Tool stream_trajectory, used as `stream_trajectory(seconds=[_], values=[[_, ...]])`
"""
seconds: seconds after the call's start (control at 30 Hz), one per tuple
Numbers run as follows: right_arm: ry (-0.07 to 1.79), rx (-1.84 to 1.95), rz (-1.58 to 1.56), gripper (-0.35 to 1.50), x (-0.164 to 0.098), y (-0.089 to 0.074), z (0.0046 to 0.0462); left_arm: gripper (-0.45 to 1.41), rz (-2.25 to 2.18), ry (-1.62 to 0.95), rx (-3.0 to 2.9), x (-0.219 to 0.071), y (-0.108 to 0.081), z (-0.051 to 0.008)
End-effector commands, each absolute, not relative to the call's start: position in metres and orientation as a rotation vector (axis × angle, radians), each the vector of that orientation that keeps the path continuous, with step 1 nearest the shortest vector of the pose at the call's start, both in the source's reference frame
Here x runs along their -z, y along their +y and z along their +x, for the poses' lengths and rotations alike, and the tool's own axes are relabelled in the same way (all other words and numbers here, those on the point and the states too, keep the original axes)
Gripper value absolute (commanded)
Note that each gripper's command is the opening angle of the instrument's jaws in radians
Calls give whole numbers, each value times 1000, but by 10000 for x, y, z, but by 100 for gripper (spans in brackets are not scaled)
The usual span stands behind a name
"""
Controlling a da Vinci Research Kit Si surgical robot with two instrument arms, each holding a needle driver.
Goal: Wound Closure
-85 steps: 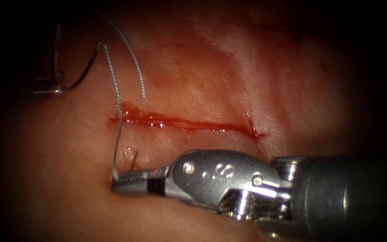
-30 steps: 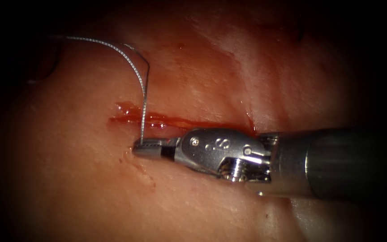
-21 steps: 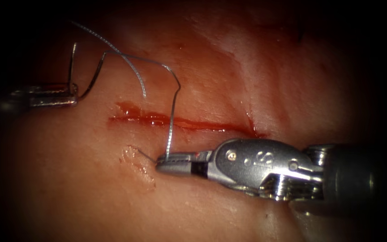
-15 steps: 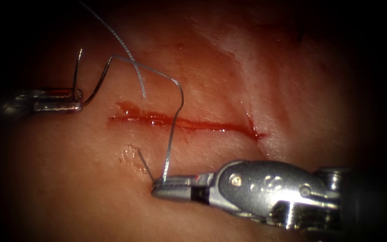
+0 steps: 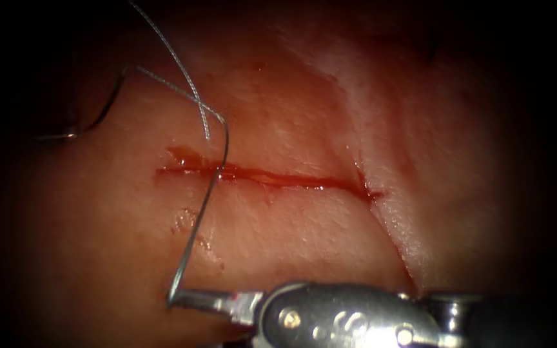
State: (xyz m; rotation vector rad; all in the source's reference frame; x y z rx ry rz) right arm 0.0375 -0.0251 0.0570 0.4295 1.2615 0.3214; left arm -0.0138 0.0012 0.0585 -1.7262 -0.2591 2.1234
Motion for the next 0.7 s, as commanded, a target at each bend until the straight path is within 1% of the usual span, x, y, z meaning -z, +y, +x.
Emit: stream_trajectory(seconds=[0.03, 0.2, 0.37, 0.5, 0.7], values=[[1261, -324, 426, 116, -578, -254, 373, -45, -1728, -243, -2118, -590, 13, -136], [1265, -314, 428, 113, -590, -255, 348, -45, -1737, -211, -2093, -582, 21, -113], [1238, -328, 391, 104, -618, -247, 331, -45, -1731, -204, -2089, -580, 21, -110], [1199, -347, 333, 93, -657, -235, 329, -45, -1741, -206, -2086, -581, 18, -120], [1166, -431, 262, 86, -703, -210, 344, -45, -1775, -229, -2086, -586, 9, -144]])
